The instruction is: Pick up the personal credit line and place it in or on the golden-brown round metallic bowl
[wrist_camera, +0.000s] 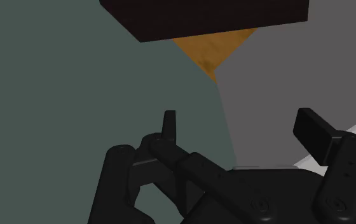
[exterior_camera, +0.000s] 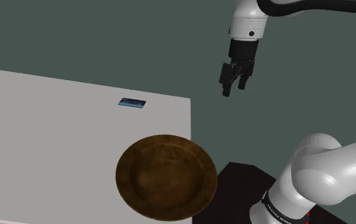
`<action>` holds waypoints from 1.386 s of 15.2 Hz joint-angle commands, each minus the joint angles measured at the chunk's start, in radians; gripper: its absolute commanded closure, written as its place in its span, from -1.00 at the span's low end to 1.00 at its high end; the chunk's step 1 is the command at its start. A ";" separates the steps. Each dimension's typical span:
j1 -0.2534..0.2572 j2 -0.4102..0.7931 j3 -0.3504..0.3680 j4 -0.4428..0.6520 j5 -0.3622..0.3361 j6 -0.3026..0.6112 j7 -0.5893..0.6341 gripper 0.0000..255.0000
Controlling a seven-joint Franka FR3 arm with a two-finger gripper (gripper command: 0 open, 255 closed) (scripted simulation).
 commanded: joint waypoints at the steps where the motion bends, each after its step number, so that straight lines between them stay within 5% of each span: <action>1: 0.000 0.000 0.000 0.000 0.000 0.000 0.000 -1.00; 21: 0.242 0.336 -0.022 -0.033 0.177 0.849 -0.423 -1.00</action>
